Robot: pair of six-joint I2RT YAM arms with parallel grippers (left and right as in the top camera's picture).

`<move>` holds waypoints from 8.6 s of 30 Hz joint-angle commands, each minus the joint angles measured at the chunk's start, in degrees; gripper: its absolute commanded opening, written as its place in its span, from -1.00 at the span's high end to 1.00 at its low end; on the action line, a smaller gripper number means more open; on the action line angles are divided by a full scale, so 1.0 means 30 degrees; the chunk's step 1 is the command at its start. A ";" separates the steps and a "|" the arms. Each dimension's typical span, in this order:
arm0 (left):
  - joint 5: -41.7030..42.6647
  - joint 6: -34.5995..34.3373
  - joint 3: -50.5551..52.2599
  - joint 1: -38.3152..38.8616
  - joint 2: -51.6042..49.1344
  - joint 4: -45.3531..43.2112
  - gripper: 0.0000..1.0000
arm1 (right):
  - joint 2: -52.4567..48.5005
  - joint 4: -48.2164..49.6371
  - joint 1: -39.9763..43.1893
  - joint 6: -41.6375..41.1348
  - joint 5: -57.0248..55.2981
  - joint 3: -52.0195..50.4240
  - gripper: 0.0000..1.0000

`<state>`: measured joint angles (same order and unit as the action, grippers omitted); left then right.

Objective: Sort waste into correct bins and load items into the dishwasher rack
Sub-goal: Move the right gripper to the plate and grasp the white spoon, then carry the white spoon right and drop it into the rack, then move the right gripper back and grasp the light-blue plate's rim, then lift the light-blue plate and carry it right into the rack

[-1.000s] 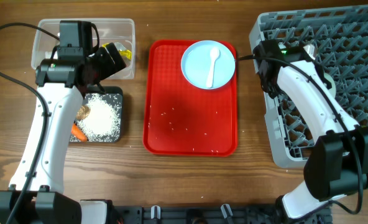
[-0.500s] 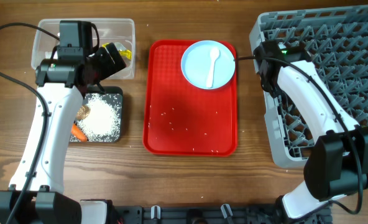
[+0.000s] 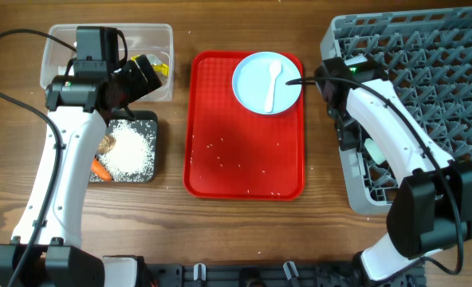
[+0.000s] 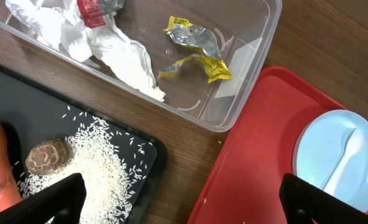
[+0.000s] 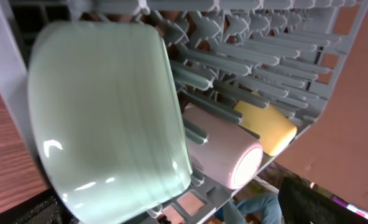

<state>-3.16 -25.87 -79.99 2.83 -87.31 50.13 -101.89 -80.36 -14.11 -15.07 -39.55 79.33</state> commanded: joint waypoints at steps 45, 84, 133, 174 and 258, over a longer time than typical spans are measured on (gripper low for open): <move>-0.0124 -0.0168 -0.0124 -0.0036 0.0066 -0.0036 -1.00 | -1.0907 1.5679 -0.1027 -0.1530 1.5110 0.7766 -0.19; -0.0124 -0.0168 -0.0124 -0.0022 0.0066 -0.0036 -1.00 | -0.0321 0.7300 0.7417 -0.1239 1.5110 0.8058 0.91; -0.0124 -0.0168 -0.0124 -0.0022 0.0066 -0.0044 -1.00 | 0.2426 0.7424 1.5584 -0.2397 1.1548 0.3060 -0.47; -0.0124 -0.0168 -0.0124 -0.0022 0.0066 -0.0036 -1.00 | -0.6601 1.1540 0.0000 -0.6652 1.6626 0.3053 0.20; -0.0124 -0.0168 -0.0124 -0.0022 0.0066 -0.0036 -1.00 | 0.1457 1.5482 0.8655 1.7456 0.4452 0.3053 0.91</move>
<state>-3.16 -25.87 -79.99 2.85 -87.33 50.13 -96.86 -33.82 11.73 37.80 -29.95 87.79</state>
